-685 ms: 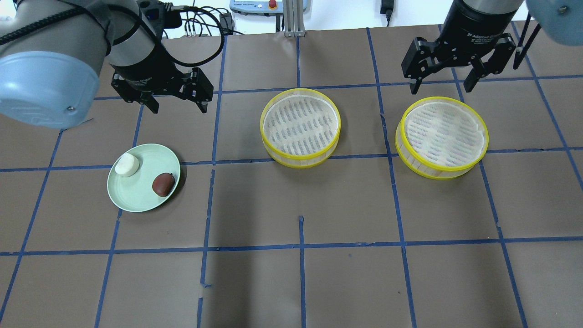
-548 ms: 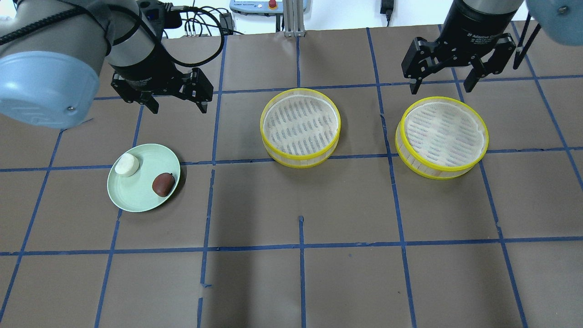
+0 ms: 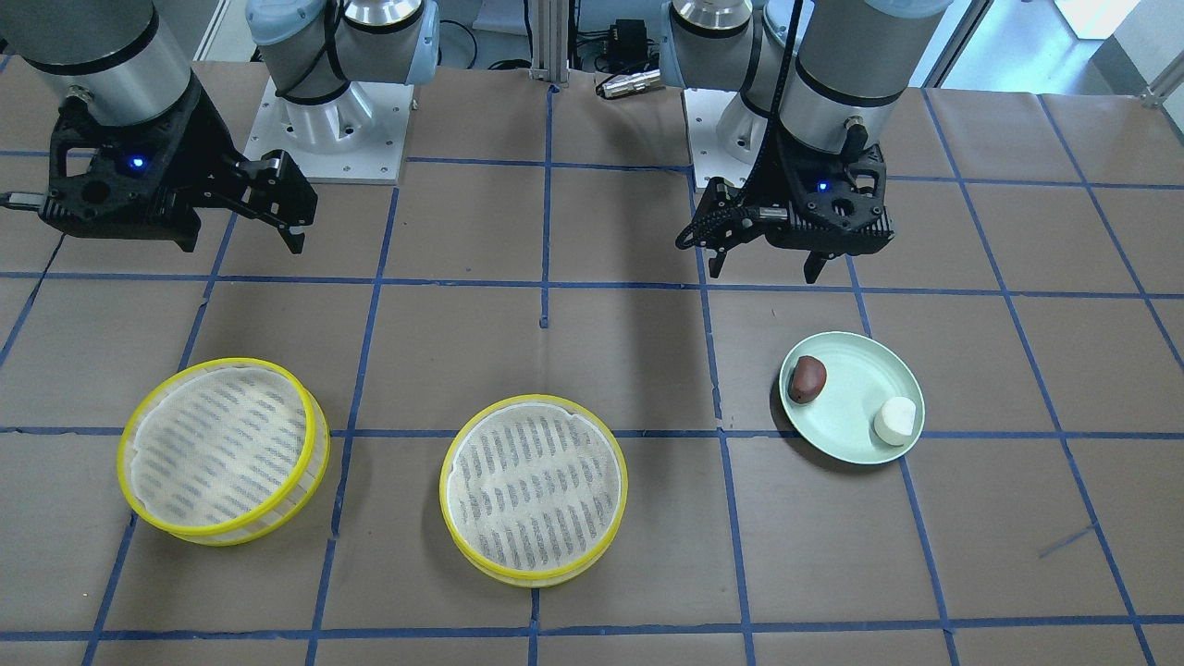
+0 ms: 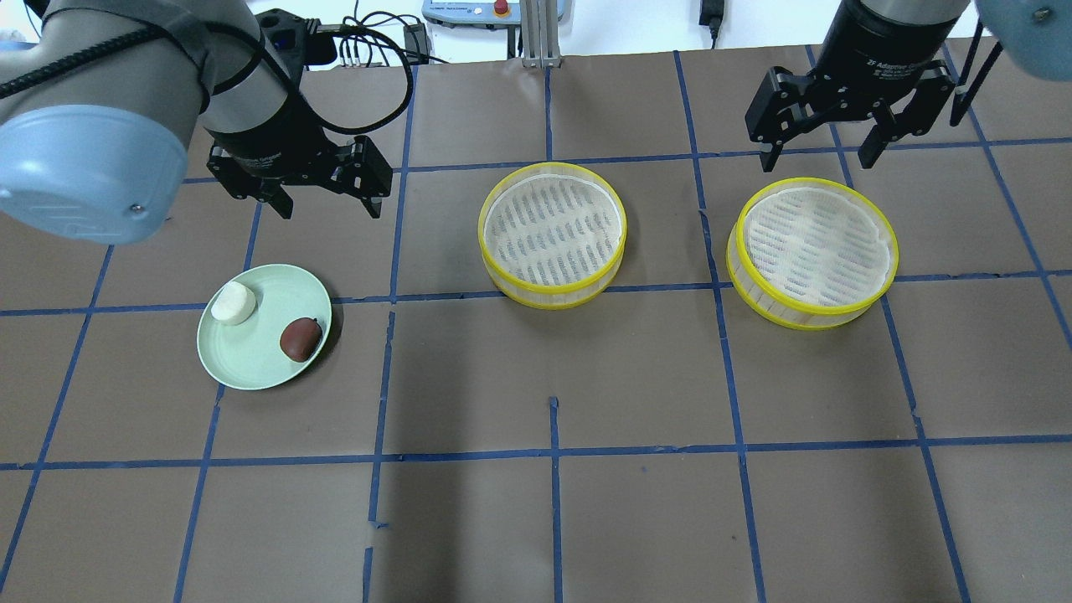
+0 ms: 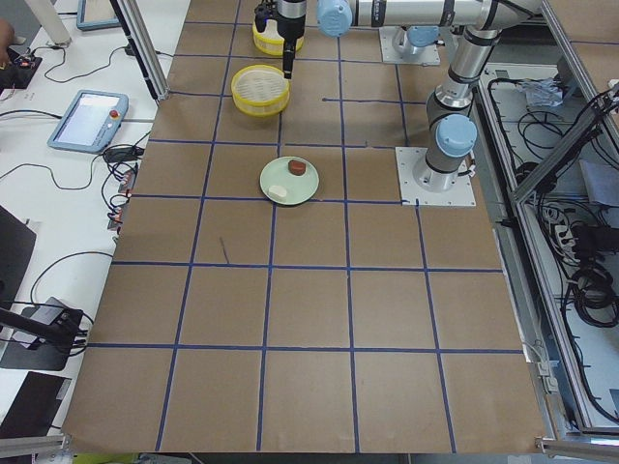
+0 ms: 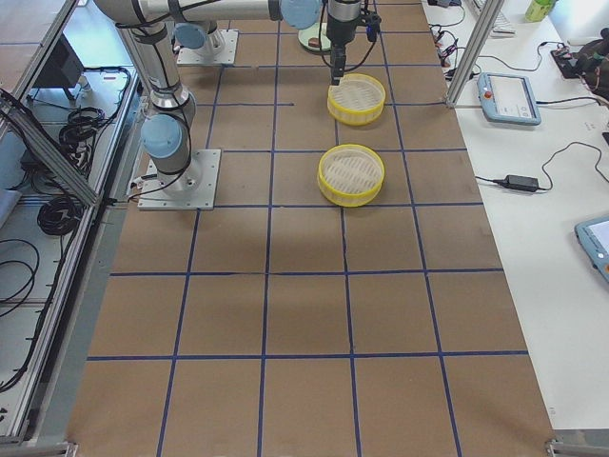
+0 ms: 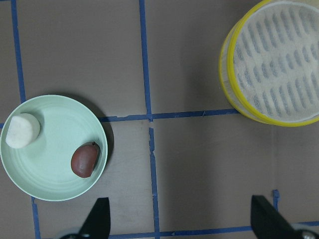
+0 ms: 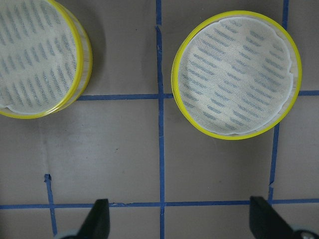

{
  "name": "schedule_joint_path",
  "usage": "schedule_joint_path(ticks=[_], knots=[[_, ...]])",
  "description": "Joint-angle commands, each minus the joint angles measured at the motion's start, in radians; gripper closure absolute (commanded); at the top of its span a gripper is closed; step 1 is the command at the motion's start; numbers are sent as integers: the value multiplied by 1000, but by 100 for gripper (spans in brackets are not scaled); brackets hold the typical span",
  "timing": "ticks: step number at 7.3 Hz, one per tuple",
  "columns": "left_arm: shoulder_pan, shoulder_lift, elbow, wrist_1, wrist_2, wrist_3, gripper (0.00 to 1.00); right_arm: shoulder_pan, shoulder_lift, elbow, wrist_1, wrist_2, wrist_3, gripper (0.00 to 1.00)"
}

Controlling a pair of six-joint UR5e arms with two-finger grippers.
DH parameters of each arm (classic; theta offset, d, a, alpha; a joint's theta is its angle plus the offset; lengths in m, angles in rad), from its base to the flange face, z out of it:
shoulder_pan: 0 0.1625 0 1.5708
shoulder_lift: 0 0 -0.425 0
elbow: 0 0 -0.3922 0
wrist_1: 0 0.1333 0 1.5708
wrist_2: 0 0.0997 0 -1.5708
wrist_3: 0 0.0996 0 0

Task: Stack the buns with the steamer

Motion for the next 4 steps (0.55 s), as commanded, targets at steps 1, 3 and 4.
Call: schedule_joint_path(ticks=[1, 3, 4], knots=[[73, -14, -6, 2, 2, 51, 0, -77, 78, -2, -5, 8, -2, 0], [295, -79, -33, 0, -1, 387, 0, -136, 131, 2, -182, -4, -38, 0], [381, -119, -72, 6, -9, 554, 0, -163, 181, 1, -213, -16, -84, 0]])
